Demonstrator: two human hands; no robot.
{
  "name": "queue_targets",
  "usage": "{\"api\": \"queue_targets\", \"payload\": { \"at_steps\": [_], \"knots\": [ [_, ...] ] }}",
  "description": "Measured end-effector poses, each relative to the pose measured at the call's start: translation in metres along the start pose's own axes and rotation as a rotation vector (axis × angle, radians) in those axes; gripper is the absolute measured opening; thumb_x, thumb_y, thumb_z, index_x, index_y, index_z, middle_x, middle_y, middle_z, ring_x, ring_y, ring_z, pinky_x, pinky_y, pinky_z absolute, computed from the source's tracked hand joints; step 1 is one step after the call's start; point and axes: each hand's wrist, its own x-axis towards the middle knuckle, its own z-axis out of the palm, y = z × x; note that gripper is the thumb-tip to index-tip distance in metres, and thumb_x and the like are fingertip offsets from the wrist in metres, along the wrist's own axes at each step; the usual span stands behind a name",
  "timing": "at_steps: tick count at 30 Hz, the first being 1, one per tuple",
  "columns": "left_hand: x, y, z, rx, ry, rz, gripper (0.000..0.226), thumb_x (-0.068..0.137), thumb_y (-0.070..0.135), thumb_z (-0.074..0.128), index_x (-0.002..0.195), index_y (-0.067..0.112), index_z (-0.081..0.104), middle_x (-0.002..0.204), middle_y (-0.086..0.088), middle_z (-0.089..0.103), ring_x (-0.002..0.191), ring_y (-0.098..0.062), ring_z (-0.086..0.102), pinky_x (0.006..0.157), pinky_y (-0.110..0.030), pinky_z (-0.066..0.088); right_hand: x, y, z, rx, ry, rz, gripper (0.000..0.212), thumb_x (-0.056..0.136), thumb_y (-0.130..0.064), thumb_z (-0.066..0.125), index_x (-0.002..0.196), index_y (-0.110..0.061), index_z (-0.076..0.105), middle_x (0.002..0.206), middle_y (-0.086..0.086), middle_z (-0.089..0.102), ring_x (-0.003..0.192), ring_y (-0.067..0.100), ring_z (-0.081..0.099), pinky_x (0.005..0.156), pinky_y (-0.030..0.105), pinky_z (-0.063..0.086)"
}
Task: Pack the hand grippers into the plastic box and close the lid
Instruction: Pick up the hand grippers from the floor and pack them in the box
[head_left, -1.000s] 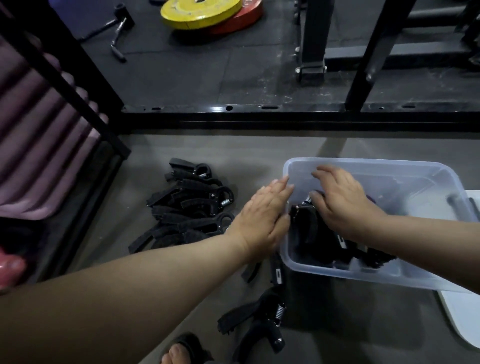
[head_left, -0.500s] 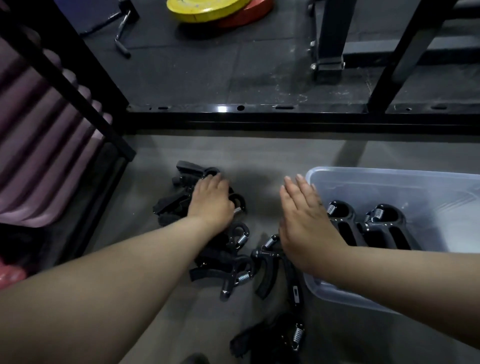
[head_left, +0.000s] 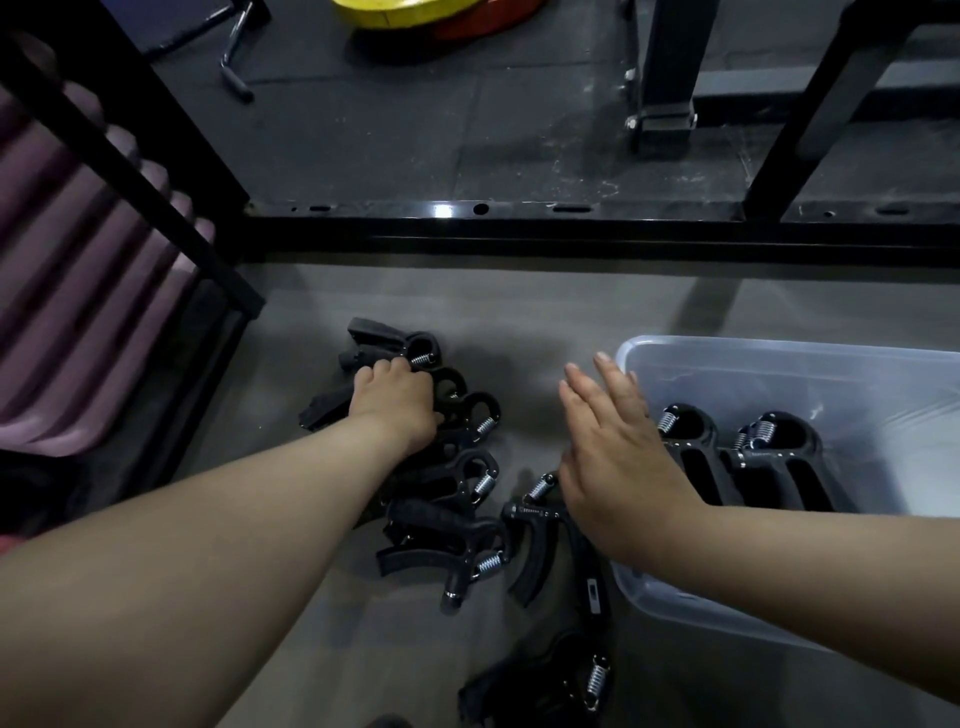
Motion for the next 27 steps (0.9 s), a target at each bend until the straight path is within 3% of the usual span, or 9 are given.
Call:
{"api": "queue_targets", "payload": {
  "at_steps": [6,10,13,16,19,21,24,27],
  "knots": [
    [-0.016,0.005,-0.007,-0.115,0.063,0.035,0.041,0.09,0.053,0.053,0.116,0.022,0.058,0.123,-0.006,0.054,0.117,-0.03,0.048,0.096,-0.041,0.035,0.0,-0.001,-0.004,0.024,-0.038,-0.007,0.07,0.081,-0.025,0.039,0.144,0.004,0.035,0.155,0.017,0.028,0.148,0.033,0.004,0.12,0.048,0.007],
    [-0.025,0.004,-0.015,-0.773,0.064,-0.132,0.03,0.088,0.045,0.062,0.103,0.019,0.058,0.102,-0.005,0.066,0.095,-0.028,0.063,0.085,-0.038,0.051,-0.001,0.0,-0.012,0.066,-0.078,-0.012,0.072,0.087,-0.034,0.032,0.15,0.001,0.023,0.159,0.014,0.016,0.149,0.026,-0.006,0.121,0.04,-0.003],
    [-0.031,0.008,-0.026,-1.25,0.054,-0.19,0.02,0.09,0.037,0.064,0.093,0.017,0.064,0.091,-0.008,0.073,0.085,-0.025,0.069,0.079,-0.039,0.057,-0.006,0.003,-0.021,0.111,-0.09,-0.037,0.064,0.095,-0.029,0.037,0.15,0.0,0.021,0.16,0.014,0.013,0.149,0.024,-0.007,0.119,0.032,-0.007],
    [-0.042,0.019,-0.041,-1.583,-0.083,-0.185,0.017,0.094,0.03,0.061,0.094,0.014,0.062,0.083,-0.006,0.071,0.071,-0.019,0.064,0.069,-0.031,0.052,-0.026,0.008,-0.026,0.091,-0.119,-0.083,0.061,0.099,-0.031,0.034,0.152,-0.003,0.019,0.161,0.01,0.008,0.148,0.018,-0.012,0.114,0.022,-0.015],
    [-0.054,0.034,-0.055,-1.815,-0.169,-0.215,0.013,0.095,0.029,0.06,0.093,0.016,0.059,0.069,0.0,0.068,0.058,-0.015,0.062,0.065,-0.032,0.054,-0.047,0.011,-0.029,0.063,-0.147,-0.153,0.071,0.093,-0.043,0.018,0.151,-0.003,0.023,0.161,0.009,0.008,0.146,0.015,-0.015,0.114,0.024,-0.013],
    [-0.061,0.044,-0.061,-1.943,-0.148,-0.243,0.014,0.094,0.027,0.063,0.09,0.014,0.056,0.067,-0.003,0.064,0.05,-0.015,0.059,0.055,-0.03,0.052,-0.053,0.012,-0.033,0.099,-0.203,-0.136,0.065,0.098,-0.039,0.025,0.153,-0.007,0.016,0.162,0.005,0.001,0.146,0.012,-0.019,0.113,0.02,-0.014],
    [-0.07,0.056,-0.071,-2.056,-0.138,-0.238,0.021,0.091,0.028,0.065,0.101,0.012,0.056,0.062,-0.002,0.058,0.046,-0.013,0.055,0.055,-0.029,0.047,-0.056,0.006,-0.043,0.222,-0.222,-0.086,0.062,0.101,-0.027,0.039,0.154,-0.01,0.012,0.162,0.002,0.002,0.148,0.01,-0.012,0.114,0.017,-0.01],
    [-0.082,0.069,-0.08,-2.074,-0.126,-0.245,0.022,0.09,0.028,0.065,0.105,0.013,0.057,0.06,-0.001,0.056,0.047,-0.013,0.056,0.053,-0.028,0.052,-0.06,0.001,-0.056,0.372,-0.208,0.018,0.059,0.1,-0.025,0.04,0.153,-0.013,0.016,0.161,0.003,0.015,0.148,0.012,0.01,0.113,0.016,0.004]
  ]
}}
